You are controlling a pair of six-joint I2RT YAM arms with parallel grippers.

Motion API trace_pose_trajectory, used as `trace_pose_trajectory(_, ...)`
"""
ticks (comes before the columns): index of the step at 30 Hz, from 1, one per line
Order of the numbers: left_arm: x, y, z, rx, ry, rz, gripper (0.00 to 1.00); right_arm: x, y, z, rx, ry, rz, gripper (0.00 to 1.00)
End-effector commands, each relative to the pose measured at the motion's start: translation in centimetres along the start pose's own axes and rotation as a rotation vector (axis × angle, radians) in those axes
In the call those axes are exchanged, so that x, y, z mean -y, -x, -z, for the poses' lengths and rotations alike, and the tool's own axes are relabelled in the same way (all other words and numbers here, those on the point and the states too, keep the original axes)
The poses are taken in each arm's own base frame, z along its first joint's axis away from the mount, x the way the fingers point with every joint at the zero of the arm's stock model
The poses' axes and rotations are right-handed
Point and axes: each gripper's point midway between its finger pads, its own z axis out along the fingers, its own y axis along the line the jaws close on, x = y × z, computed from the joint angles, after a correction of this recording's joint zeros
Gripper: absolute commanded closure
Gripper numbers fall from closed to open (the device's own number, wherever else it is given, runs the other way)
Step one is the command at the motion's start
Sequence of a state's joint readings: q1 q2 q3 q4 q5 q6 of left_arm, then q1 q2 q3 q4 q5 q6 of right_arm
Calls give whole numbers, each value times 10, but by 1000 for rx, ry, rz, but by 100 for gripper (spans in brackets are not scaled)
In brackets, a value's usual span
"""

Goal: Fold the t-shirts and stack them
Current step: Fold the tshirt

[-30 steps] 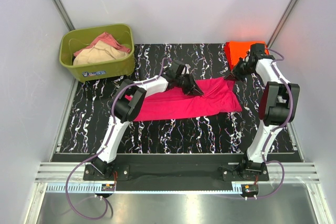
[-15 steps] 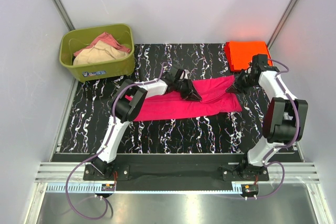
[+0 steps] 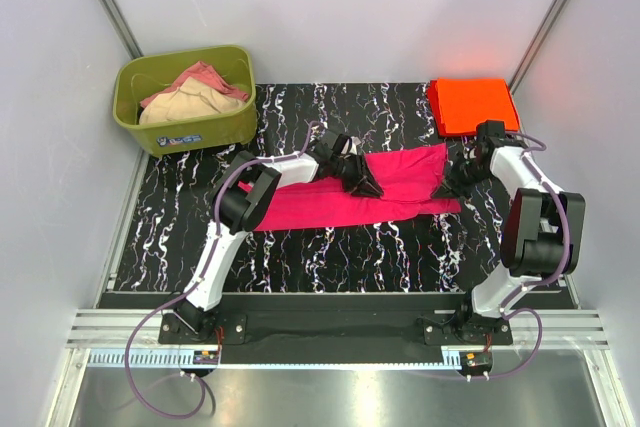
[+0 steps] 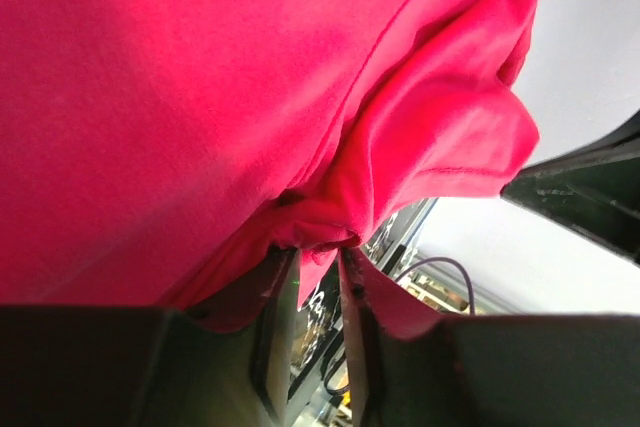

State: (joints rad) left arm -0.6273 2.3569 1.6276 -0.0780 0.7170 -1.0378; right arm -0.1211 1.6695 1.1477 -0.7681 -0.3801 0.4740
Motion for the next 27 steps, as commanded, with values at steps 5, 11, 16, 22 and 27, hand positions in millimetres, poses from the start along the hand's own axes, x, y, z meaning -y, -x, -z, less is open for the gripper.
trace_pose_trajectory(5, 44, -12, 34, -23, -62, -165, 69, 14, 28, 16, 70, -117, 72, 70)
trace_pose_trajectory(11, 56, -28, 60, -39, -53, -275, 69, -7, 28, 40, 104, -60, 67, 57)
trace_pose_trajectory(16, 80, -27, 50, -57, -111, -299, 71, -18, 27, 27, 58, 9, 47, 61)
trace_pose_trajectory(22, 73, -21, 18, -75, -144, -245, 72, -36, 29, -4, -18, 135, -29, 78)
trace_pose_trajectory(27, 41, 2, -6, -67, -100, -221, 72, -28, 48, -34, -24, 100, -46, 80)
